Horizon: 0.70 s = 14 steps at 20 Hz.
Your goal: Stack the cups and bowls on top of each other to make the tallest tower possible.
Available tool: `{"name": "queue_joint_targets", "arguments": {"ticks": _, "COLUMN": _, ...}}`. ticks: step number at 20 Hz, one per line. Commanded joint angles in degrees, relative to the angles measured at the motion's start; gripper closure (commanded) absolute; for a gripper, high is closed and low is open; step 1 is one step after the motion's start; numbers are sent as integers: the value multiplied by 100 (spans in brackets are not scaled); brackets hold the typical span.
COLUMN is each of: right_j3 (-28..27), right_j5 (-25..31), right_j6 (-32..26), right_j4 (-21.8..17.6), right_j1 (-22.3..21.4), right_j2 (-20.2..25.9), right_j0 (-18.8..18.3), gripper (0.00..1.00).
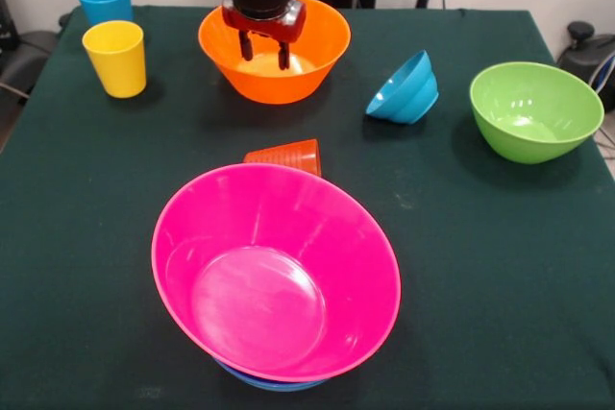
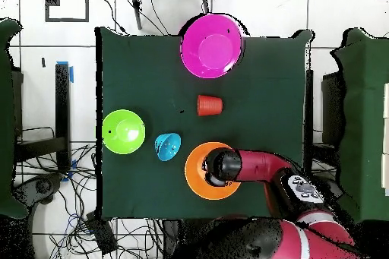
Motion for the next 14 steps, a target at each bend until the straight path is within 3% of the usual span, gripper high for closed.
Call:
{"name": "queue_joint_targets", "arguments": {"ticks": 1, "right_j3": -406, "right_j5": 522, "right_j6": 189, "right_j4": 87, "right_j1": 72, "right_j2": 102, "right_j0": 231, "gripper": 0}}
{"name": "queue_joint_targets", "arguments": {"ticks": 2, "right_j3": -382, "right_j5": 857, "right_j6": 166, "right_j4": 229, "right_j1": 26, "right_j2": 109, "right_j0": 212, "gripper": 0}}
{"name": "queue_joint_targets", "arguments": {"ticks": 5, "right_j3": -349, "right_j5": 701, "right_j6": 141, "right_j4": 189, "right_j1": -55, "right_j2": 137, "right_j0": 216, "gripper": 0}}
{"name": "queue_joint_targets", "arguments": {"ticks": 14, "right_j3": -348, "right_j5": 1417, "right_j6": -307, "right_j4": 194, "right_j1": -697, "right_j2": 293, "right_j0": 88, "gripper": 0}}
